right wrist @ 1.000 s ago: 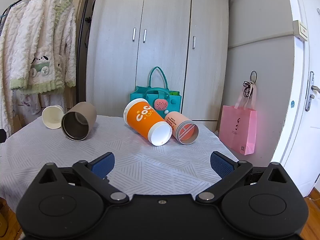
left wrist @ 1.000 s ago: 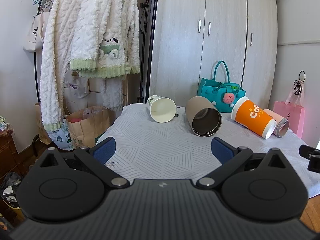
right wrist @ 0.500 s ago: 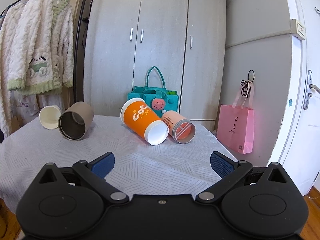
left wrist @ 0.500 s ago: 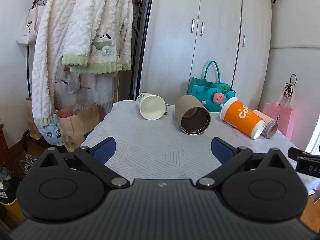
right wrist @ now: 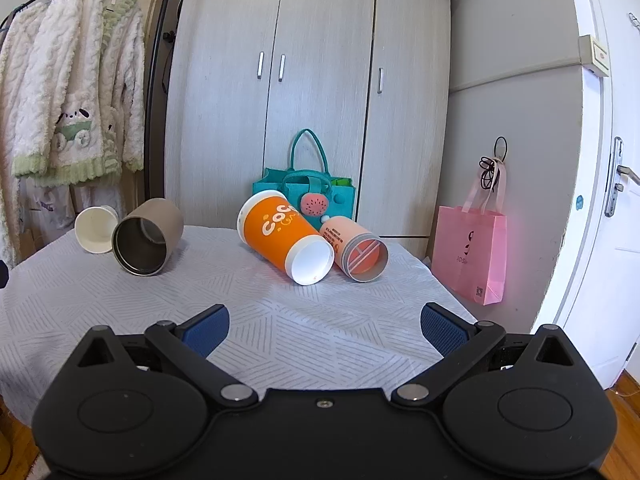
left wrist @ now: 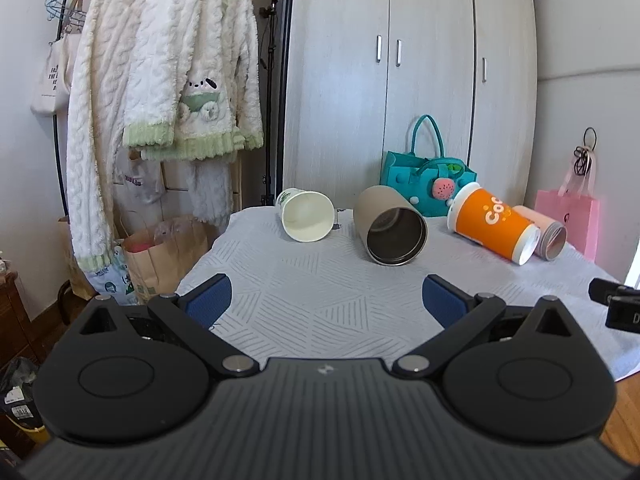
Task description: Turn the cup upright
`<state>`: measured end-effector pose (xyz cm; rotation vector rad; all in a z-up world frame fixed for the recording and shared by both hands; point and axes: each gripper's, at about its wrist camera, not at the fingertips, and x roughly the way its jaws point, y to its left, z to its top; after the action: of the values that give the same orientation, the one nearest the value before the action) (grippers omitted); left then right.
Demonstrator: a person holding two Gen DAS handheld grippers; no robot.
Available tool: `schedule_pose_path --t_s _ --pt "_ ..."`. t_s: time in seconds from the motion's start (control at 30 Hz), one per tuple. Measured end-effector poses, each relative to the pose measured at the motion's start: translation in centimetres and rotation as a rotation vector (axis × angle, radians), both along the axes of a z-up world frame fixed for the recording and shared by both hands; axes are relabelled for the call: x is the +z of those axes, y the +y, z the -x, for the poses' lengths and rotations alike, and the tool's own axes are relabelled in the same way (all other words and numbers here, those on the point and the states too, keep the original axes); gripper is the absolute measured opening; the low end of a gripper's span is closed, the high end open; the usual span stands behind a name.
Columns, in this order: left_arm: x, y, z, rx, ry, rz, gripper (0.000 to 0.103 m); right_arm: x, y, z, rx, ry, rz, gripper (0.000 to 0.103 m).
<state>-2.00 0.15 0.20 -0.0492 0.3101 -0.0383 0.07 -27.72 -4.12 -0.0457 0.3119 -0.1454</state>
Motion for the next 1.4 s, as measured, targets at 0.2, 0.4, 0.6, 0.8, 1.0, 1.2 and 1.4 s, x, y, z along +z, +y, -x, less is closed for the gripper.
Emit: schedule_pose_path --t_s 0.2,0.4,0.6,0.8,1.0,1.2,1.4 --pt "0.0 0.2 -0.1 -0.010 0.005 0.011 0.103 -0.3 -0.1 -0.4 0.003 0.011 -0.004 0.103" --pt "0.0 0.6 0.0 -0.008 0.000 0.009 0.103 -0.3 -0.1 -0.3 0.001 0.007 0.000 0.103" --pt "0.1 0.8 0.0 -0.010 0.003 0.016 0.103 -0.2 -0.1 -0.1 0.002 0.003 -0.002 0.103" --pt "0.0 0.7 0.1 -0.020 0.014 0.035 0.103 -0.3 0.0 -0.2 0.009 0.010 -0.013 0.103" --pt "0.1 0.6 0.4 -0.035 0.023 0.042 0.103 -0.4 0.2 -0.1 0.015 0.015 -0.010 0.103" --pt "0.2 0.9 0.5 -0.035 0.031 0.048 0.103 -0.4 0.2 0.0 0.016 0.018 -0.009 0.103" --pt "1.1 1.2 0.1 -0.038 0.050 0.053 0.103 0.8 -1.0 0.2 0.165 0.007 -0.074 0.103"
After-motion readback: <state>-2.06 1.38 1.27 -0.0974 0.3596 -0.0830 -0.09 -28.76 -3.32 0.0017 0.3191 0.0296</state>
